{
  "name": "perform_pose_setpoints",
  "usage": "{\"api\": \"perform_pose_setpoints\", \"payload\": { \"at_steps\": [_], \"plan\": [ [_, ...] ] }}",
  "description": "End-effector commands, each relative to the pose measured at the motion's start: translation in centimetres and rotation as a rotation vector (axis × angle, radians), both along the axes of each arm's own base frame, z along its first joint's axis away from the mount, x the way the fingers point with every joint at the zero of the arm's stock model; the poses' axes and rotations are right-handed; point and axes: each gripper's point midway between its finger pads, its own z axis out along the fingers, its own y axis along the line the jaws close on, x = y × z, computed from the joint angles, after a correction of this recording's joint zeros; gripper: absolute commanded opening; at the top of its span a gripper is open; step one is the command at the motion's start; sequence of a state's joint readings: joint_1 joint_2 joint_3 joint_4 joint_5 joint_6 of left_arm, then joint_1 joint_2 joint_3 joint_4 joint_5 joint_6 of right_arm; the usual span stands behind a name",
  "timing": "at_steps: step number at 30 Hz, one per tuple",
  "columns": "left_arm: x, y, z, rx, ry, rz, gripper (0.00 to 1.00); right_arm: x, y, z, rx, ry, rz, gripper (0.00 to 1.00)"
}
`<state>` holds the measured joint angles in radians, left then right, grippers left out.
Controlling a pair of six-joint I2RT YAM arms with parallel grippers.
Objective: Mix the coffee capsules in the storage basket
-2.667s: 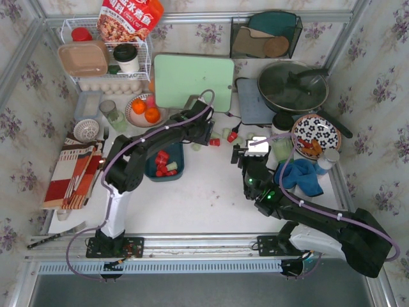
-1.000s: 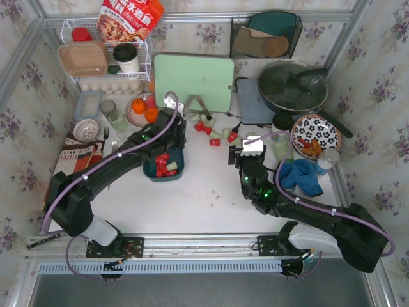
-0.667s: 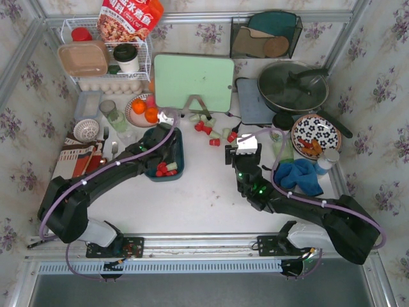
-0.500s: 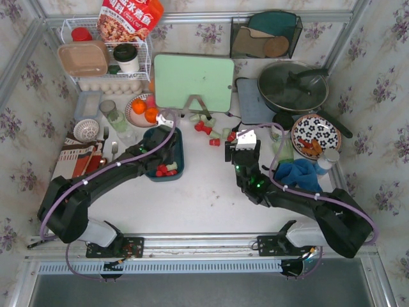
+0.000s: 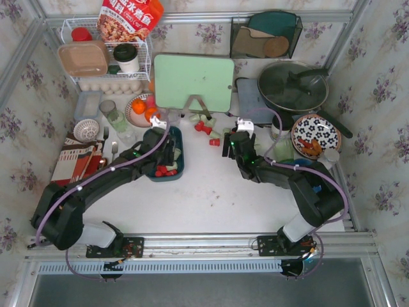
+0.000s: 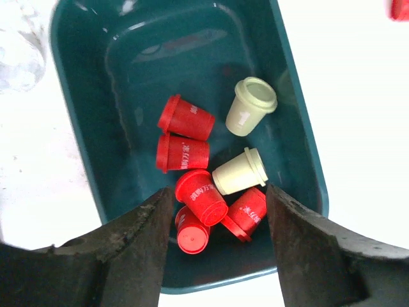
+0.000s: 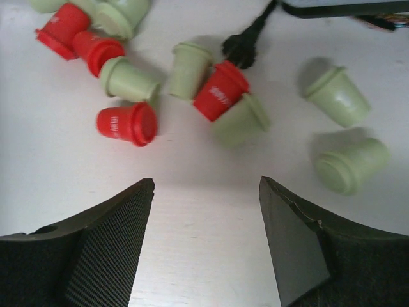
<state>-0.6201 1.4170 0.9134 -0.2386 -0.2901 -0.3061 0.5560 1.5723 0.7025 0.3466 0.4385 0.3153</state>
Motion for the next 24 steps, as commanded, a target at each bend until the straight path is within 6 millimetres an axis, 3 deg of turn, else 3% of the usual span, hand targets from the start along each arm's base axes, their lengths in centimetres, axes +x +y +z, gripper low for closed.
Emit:
{"api": "perform_pose_setpoints", "payload": {
  "at_steps": [1,6,11,16,19,24],
  "plan": [
    [0.2,0.3,3.4,-0.047,-0.092,0.0,0.65,0.3,2.6,-0.6,0.066,0.063,0.083,0.74],
    [-1.5,1.8,6.6,-0.064,-0.135,0.003,0.65,1.3,4.2,-0.9,0.091,0.082,0.11,0.71],
    [-4.1,3.3,8.5,-0.064,-0.134,-0.018,0.65,2.7,5.8,-2.0,0.097,0.116,0.134,0.67],
    [-5.6,5.2,8.2,-0.037,-0.143,0.004,0.65,4.6,7.6,-2.2,0.078,0.129,0.152,0.67],
    [-5.7,5.0,6.9,-0.065,-0.169,0.0,0.65,5.3,8.1,-2.7,0.05,0.14,0.149,0.69],
    [-5.4,5.3,6.4,-0.052,-0.186,0.014,0.65,6.0,8.1,-3.9,-0.024,0.178,0.112,0.71]
  ]
}}
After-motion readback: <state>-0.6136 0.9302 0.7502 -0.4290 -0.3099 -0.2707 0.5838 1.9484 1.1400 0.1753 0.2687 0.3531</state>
